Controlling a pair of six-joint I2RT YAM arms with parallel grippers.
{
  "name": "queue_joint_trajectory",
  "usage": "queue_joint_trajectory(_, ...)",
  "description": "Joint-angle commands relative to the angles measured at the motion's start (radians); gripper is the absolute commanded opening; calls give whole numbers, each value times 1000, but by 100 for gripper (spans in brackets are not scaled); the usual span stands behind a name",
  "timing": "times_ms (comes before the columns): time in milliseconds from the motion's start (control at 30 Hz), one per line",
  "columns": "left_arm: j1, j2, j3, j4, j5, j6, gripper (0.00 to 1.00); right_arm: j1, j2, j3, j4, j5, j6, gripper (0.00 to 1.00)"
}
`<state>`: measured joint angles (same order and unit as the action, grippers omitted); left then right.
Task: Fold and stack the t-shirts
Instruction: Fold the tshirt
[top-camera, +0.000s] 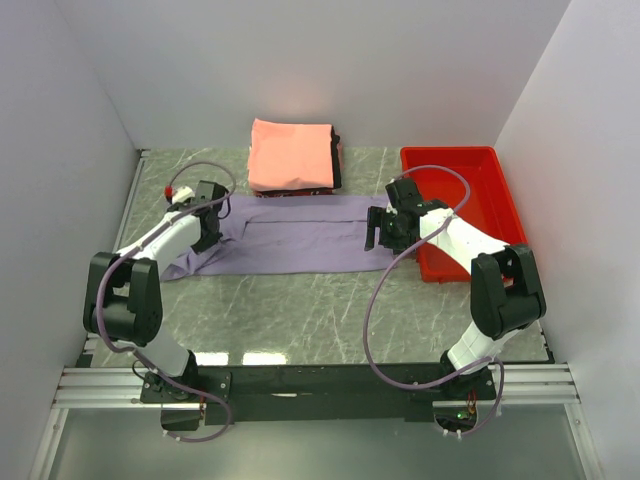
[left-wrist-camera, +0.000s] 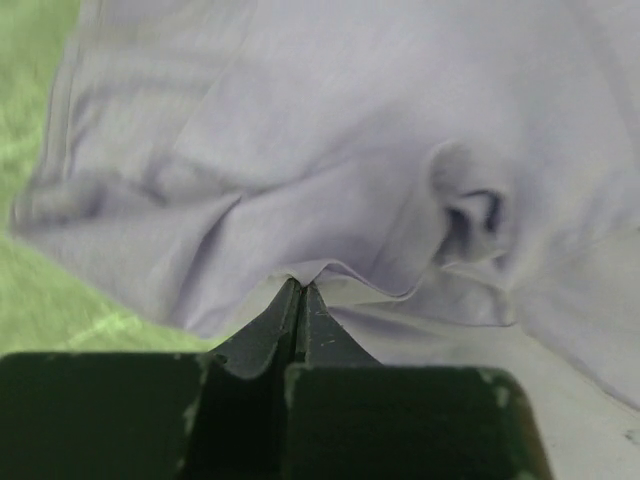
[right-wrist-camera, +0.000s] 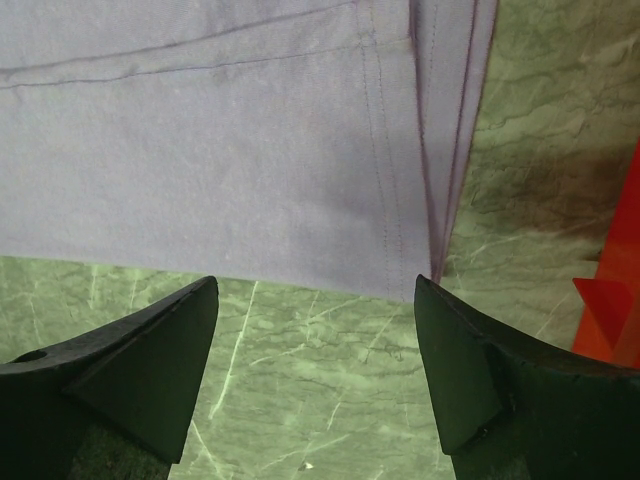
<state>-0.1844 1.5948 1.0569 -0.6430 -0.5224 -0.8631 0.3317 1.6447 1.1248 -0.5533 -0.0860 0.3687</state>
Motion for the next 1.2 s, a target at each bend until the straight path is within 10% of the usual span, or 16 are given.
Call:
queue_joint_trajectory(0,11,8,86,124,-8,182,1,6,-31,10,13,15,-13,85)
queue_joint_trajectory(500,80,160,253,304,-1,538,1,6,-20,21,1,29,-22,86)
queue_joint_trajectory(1167,171,294,390,121,-93,375,1,4,-26,20,-4,43,-24,85)
